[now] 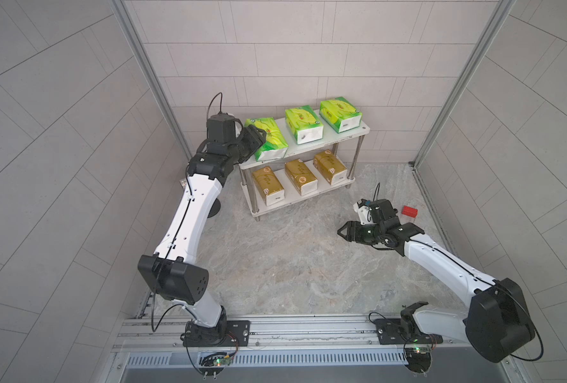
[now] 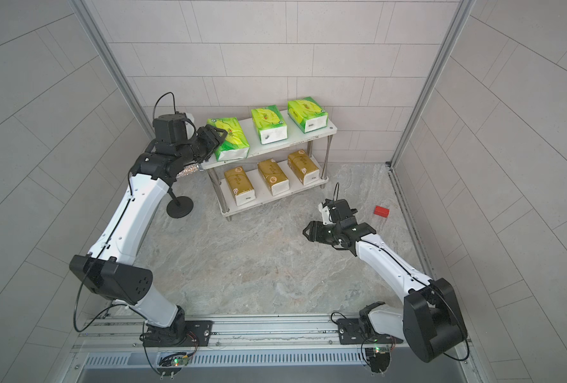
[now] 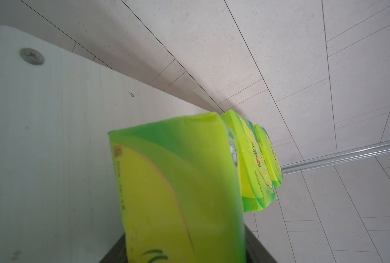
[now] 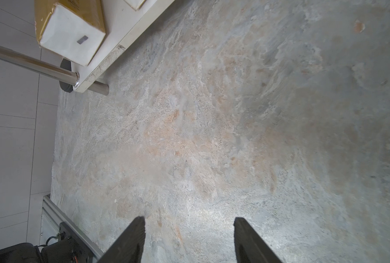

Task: Place the tissue boxes on the shelf by color
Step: Place a box of tissues on the shelf.

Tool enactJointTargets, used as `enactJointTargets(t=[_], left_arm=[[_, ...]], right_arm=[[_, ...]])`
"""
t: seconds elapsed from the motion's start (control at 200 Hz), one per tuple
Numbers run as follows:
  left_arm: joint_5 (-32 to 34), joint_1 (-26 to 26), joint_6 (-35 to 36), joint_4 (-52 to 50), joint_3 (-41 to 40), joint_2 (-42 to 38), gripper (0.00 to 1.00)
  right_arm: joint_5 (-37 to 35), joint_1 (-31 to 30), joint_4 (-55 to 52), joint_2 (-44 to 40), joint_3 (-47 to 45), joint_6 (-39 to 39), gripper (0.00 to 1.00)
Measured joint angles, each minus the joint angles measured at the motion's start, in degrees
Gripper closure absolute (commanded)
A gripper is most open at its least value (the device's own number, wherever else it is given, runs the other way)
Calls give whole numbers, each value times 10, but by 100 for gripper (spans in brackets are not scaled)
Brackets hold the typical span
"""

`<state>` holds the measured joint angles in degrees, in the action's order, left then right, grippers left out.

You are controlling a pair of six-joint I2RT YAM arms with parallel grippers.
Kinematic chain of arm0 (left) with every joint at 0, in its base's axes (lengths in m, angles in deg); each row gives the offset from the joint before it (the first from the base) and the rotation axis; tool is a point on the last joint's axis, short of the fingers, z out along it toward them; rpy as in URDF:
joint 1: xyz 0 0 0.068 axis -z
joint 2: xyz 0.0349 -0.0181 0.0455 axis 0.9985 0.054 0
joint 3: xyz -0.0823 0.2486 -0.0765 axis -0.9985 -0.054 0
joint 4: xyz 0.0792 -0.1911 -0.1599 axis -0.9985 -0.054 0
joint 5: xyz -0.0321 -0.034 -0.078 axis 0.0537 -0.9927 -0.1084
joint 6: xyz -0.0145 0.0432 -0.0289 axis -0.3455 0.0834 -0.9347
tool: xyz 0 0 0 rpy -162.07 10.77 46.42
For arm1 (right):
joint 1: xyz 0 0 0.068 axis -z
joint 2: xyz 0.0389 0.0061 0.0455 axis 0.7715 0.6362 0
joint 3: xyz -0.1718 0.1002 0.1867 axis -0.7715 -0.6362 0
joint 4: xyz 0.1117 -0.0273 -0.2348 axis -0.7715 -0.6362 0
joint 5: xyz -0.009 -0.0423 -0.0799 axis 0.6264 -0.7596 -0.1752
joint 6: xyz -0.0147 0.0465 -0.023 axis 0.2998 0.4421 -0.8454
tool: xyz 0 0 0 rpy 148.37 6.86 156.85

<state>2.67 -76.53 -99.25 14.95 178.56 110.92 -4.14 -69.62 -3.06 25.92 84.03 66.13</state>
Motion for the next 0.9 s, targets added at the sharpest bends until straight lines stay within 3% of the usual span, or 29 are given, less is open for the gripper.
enactJointTargets(t=[0.185,0.6,0.901], left_arm=[[-27,-5,-33,23,8,10,39],[-42,-33,-34,30,42,50,39],[-56,-36,-33,37,47,69,21]], right_arm=[[0,0,-1,0,0,0,34],[0,0,-18,0,11,-7,34],[1,0,-18,0,11,-7,34]])
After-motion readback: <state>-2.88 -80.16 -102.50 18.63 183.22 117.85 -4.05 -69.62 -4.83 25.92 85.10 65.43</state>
